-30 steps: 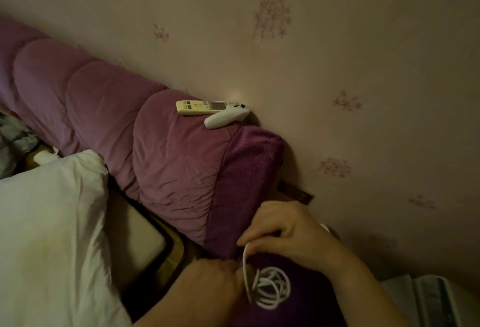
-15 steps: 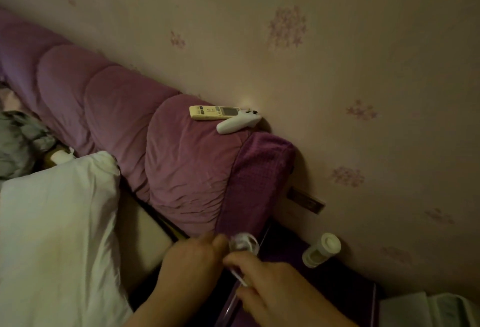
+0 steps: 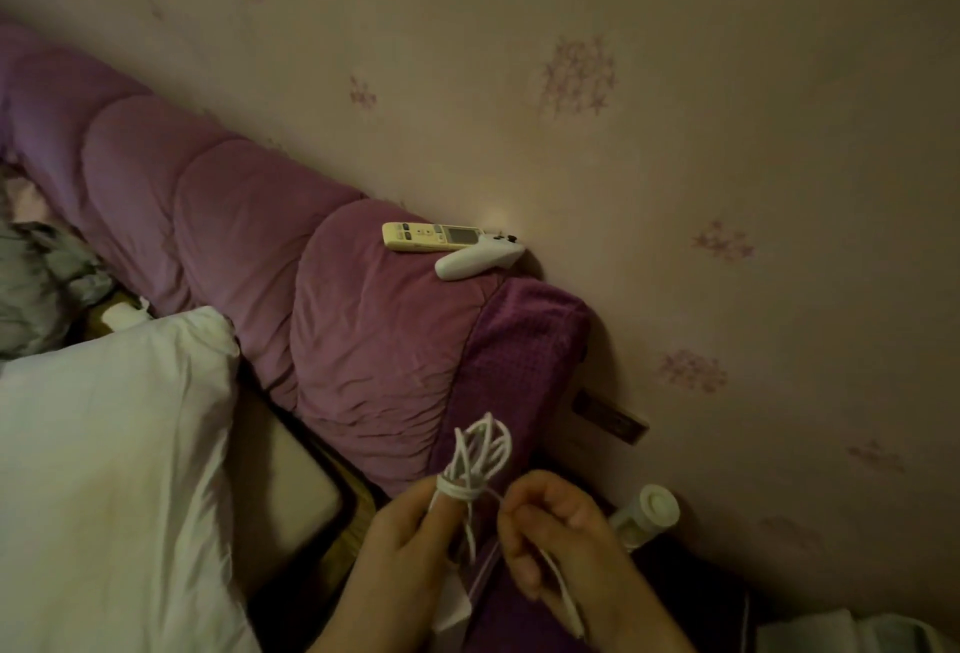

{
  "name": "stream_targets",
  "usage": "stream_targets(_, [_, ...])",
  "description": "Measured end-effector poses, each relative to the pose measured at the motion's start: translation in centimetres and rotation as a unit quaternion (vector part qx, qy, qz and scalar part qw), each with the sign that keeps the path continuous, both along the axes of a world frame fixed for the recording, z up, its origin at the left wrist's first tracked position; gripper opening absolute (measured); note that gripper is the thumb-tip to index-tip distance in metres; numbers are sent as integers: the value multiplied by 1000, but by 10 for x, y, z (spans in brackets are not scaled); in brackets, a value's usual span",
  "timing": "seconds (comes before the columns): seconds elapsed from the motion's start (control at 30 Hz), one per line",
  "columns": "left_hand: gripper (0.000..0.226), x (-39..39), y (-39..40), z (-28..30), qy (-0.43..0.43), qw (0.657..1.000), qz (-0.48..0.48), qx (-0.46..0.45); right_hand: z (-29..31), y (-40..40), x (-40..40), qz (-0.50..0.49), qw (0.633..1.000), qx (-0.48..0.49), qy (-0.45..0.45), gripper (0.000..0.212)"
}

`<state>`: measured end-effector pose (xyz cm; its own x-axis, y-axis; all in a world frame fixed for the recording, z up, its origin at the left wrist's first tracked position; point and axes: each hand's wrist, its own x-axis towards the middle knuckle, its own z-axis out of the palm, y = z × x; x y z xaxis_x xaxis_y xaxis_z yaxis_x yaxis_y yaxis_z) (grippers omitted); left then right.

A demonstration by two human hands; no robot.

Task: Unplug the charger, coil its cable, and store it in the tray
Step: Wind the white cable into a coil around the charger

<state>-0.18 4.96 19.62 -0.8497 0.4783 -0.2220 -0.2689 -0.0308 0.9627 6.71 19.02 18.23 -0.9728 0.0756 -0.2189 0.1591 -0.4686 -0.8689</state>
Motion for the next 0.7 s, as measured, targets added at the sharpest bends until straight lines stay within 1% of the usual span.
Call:
stream_targets(0.03, [24, 1, 0, -1, -32, 999, 26, -9, -4, -4, 2, -10, 1000, -26, 11, 7])
stream_targets(0.07, [25, 2, 4, 1, -43, 999, 19, -25, -4, -6, 3, -17, 999, -45, 5, 21])
stream_targets(0.1, [32, 1, 7, -2, -49, 998, 23, -46, -5, -4, 5, -15, 998, -64, 2, 34])
stream_targets(0.13, [37, 0, 5, -3, -56, 996, 21, -62, -5, -2, 8, -11, 997, -72, 4, 39])
stream_targets(0.2, [40, -2, 0, -3, -89, 993, 21, -68, -4, 0, 12, 0, 999, -41, 26, 29])
stream_targets(0.27, [33, 0, 3, 0, -96, 993, 12, -73, -4, 1, 14, -13, 999, 29, 44, 24])
stream_targets(0.33, [30, 1, 4, -1, -99, 993, 15, -70, 2, 0, 12, -22, 995, 69, 63, 11])
stream_targets(0.4, [30, 1, 4, -1, -80, 995, 13, -61, 6, 0, 10, -15, 995, 59, 75, 29])
stream_targets(0.47, [28, 2, 4, -2, -46, 996, 28, -65, 11, 1, 9, -7, 995, 57, 77, 35])
stream_targets(0.53, [26, 4, 5, -3, -11, 995, 44, -84, 15, 2, 10, 18, 993, 93, 72, 31])
stream_targets(0.63, [20, 9, 4, -1, 28, 990, 53, -126, 24, 2, 11, 55, 976, 206, 31, 18])
stream_targets(0.7, [10, 13, 3, -1, 93, 977, 53, -183, 31, 2, 11, 67, 958, 276, 39, 12])
